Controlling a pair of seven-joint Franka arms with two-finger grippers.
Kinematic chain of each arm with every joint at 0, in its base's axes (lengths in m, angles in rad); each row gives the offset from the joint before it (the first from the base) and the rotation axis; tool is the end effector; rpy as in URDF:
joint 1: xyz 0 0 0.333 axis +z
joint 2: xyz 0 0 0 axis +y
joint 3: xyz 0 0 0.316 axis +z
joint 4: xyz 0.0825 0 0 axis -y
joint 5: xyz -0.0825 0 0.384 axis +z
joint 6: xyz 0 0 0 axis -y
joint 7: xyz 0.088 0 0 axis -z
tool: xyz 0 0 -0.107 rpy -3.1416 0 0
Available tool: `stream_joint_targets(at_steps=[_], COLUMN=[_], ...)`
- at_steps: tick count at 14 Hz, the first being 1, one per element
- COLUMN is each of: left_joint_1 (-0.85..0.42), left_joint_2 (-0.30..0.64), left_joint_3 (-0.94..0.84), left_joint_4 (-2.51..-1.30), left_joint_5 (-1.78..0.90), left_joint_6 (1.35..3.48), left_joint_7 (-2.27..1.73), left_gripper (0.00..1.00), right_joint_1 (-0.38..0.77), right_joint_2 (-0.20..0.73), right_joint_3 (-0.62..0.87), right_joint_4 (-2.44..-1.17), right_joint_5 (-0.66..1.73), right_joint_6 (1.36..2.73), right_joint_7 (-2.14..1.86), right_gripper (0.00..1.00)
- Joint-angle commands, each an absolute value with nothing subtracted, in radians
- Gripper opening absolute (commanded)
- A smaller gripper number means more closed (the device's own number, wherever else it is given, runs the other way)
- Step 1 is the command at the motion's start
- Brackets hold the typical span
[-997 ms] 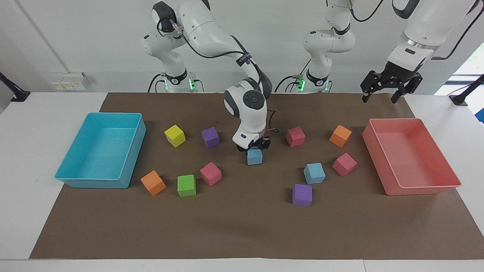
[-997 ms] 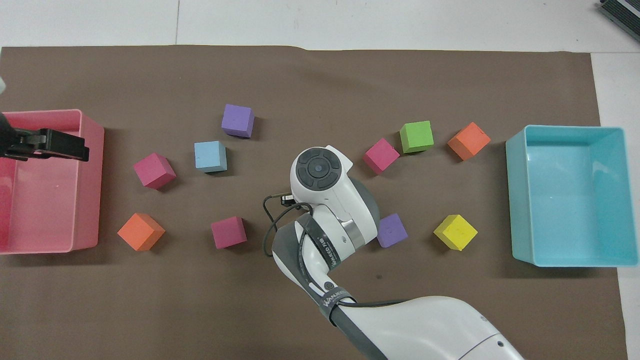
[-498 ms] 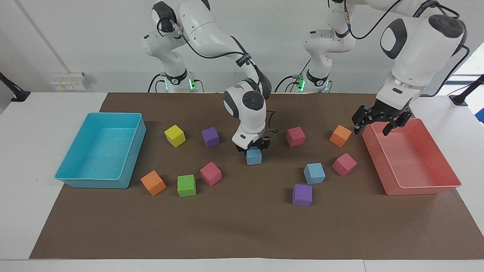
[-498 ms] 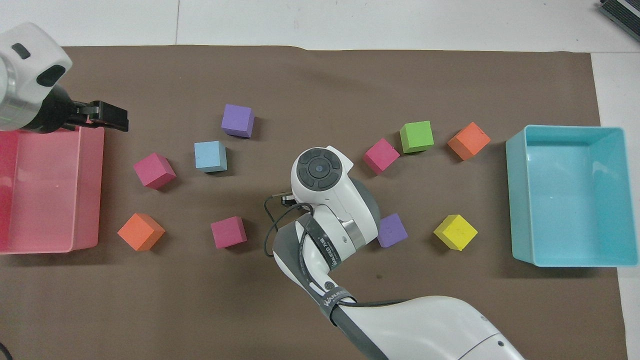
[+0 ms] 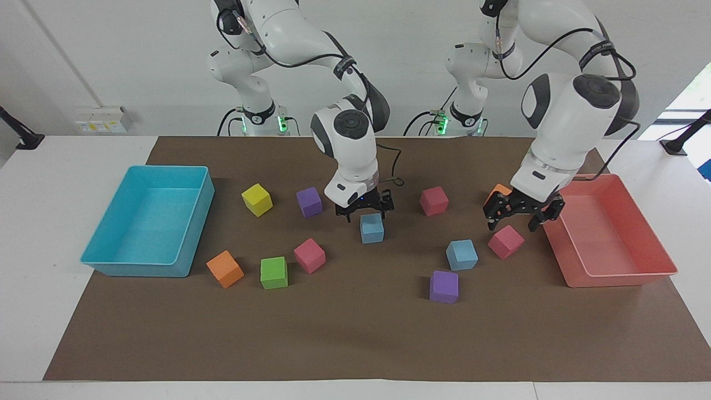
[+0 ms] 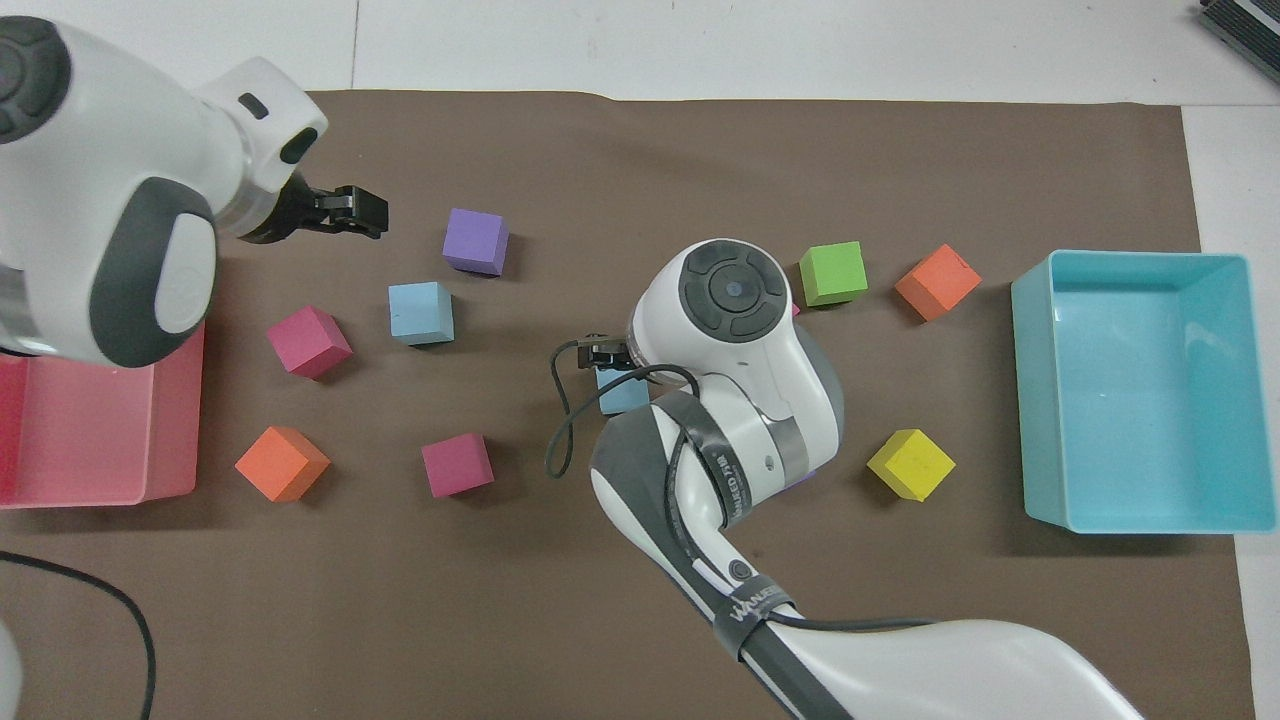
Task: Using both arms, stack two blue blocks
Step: 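Reach the left gripper to the other light-blue cube near the pink bin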
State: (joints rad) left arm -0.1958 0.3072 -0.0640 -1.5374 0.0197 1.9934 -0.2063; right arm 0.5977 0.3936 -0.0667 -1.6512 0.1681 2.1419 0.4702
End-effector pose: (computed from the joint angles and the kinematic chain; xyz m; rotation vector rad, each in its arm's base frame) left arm 0.6481 -0.1658 0.4924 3.0972 -0.0864 0.2255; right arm 0.5758 0.3522 0.3942 -2.9883 0.0252 -0.0426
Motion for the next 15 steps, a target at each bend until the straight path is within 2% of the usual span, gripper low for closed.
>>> stream_joint_targets(at_steps=[1,7,15], left_joint_1=[-0.222,-0.224,-0.236], left_joint_2=[0.353,0.336,0.373], left_joint_3=[-0.051,-0.051,-0.052], left_joint_4=[-1.557,-1.762,-1.818], left_joint_5=[0.055,0.055,0.055], left_joint_6=[2.055,2.224,2.318], left_joint_7=[-0.262,-0.264,-0.330], left_gripper=[1.00,1.00,1.00], right_joint_1=[0.522,0.414,0.393], right_joint_2=[0.341,0.331,0.336], right_joint_3=[-0.058,-0.060,-0.060], right_joint_4=[-1.680,-1.716,-1.879], right_joint_5=[0.215,0.541,0.874], right_joint_6=[2.120,2.056,2.152], right_joint_7=[0.408,0.172,0.011], right_gripper=[1.00,1.00,1.00])
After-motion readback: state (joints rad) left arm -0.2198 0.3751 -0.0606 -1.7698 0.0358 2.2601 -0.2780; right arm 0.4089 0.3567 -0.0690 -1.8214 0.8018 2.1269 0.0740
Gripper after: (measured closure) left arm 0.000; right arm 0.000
